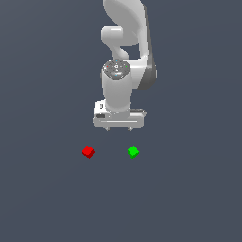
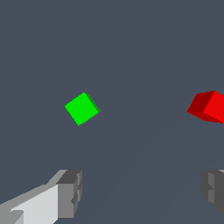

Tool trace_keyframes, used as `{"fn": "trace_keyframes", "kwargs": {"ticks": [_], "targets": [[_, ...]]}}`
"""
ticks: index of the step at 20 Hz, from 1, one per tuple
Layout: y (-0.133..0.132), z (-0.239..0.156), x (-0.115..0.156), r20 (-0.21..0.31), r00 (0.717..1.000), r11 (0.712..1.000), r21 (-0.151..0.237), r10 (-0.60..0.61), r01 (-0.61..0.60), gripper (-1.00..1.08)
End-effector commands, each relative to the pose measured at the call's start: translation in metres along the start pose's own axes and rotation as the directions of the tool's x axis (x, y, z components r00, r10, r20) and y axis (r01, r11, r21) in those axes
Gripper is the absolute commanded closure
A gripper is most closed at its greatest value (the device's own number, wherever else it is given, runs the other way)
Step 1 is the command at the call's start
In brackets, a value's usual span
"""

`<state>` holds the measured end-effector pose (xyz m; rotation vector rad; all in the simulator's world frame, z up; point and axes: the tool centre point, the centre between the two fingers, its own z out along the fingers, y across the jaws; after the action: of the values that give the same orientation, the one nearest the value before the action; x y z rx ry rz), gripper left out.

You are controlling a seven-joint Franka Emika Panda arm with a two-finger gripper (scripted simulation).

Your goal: Stack the red cube on top of the green cube.

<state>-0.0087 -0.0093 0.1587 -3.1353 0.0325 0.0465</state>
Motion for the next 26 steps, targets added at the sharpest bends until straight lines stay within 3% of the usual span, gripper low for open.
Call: {"fn": "trace_keyframes", "kwargs": {"ticks": [1,8,14,26], "targets": [[0.0,0.0,0.0,0.0,1.0,1.0,0.0,0.0,0.0,-0.92],[0.013,0.008,0.008,-0.003,0.999,0.999,-0.001,0.044,-0.044,-0.92],[0.048,0.029,0.026,-0.01,0.988,0.988,-0.001,0.155,-0.155,-0.92],[0.143,0.08,0.052,-0.027,0.906,0.906,0.006,0.423,-0.423,-0.92]]}}
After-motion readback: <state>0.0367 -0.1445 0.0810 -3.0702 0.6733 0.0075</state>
